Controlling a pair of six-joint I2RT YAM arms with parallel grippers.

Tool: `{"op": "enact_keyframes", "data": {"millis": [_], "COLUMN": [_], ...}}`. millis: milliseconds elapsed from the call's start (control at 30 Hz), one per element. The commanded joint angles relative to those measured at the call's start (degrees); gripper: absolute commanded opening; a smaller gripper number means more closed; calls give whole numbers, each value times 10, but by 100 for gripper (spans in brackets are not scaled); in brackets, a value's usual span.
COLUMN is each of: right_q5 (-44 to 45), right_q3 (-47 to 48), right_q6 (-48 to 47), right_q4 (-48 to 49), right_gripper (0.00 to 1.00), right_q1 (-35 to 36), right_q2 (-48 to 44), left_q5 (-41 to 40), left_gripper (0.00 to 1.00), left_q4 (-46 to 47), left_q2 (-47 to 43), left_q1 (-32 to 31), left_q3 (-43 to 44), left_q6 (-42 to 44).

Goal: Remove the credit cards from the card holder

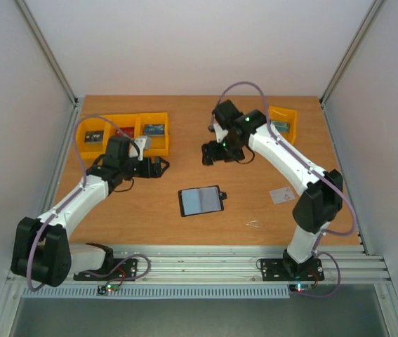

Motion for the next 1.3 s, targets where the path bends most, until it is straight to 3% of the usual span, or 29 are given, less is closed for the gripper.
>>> {"op": "enact_keyframes", "data": {"millis": [0,300,533,800,900,1267], "right_q5": [17,51,51,36,33,-1], "right_q3": [-134,-308,-327,-336,-342,-376], "right_q6": [81,179,201,203,192,178], "right_q4": [50,135,161,213,236,285], "right_gripper": [84,83,79,74,69,36], "right_q1": [28,90,100,113,112,112], "right_q2": [-87,-129,-82,-10,13,33], "left_q5": [-16,-67,-88,-140,-149,-153], "left_gripper": [93,95,96,98,97,83], "left_q4": [73,131,234,266,271,279], "left_q2": [-43,-31,0,42,63,124], "left_q1": [-51,-114,-166,-208,-224,-257], "left_q3": [-49,-140,-208,-244,-246,-217], "left_q6": [-163,-247,-342,-433,-455,-486]}}
